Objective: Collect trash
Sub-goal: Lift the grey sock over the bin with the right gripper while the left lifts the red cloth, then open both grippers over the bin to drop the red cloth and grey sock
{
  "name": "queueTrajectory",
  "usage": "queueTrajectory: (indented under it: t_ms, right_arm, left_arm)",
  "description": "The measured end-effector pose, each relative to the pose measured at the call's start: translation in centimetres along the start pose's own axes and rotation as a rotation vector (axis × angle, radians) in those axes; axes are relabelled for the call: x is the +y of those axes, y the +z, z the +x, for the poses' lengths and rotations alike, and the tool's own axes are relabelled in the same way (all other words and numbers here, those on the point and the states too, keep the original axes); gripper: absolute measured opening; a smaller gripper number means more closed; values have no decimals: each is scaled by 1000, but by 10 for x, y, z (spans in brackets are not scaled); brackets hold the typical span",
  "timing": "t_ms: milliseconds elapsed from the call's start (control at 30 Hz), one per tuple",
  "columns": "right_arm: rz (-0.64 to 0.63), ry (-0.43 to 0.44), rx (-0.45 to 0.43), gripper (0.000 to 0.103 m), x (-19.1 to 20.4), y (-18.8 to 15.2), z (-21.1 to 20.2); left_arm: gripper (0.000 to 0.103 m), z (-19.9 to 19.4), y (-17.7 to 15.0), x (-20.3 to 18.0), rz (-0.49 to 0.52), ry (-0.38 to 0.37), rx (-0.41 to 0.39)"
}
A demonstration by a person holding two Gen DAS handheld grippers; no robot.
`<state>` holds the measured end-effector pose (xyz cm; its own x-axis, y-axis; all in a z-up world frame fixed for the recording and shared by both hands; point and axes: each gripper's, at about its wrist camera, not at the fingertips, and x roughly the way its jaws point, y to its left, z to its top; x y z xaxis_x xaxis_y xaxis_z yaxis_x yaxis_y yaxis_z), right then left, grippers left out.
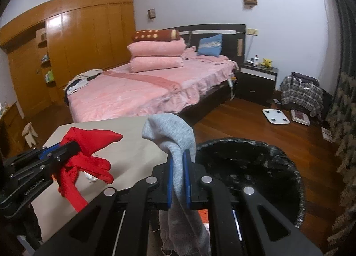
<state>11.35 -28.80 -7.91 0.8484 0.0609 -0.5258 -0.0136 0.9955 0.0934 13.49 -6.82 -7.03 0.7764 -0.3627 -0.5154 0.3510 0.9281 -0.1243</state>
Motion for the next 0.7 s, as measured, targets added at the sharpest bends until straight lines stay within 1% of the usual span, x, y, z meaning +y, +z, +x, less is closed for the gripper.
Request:
queueTrajectory:
  t_ms: [333, 700]
  right_arm:
    - [45, -75, -5, 9, -40, -4, -7]
    - [84, -160, 10, 9, -83, -15, -7]
  left_arm:
    - [11, 27, 6, -32, 41, -63, 14]
    - [11, 65, 10, -78, 93, -135, 38]
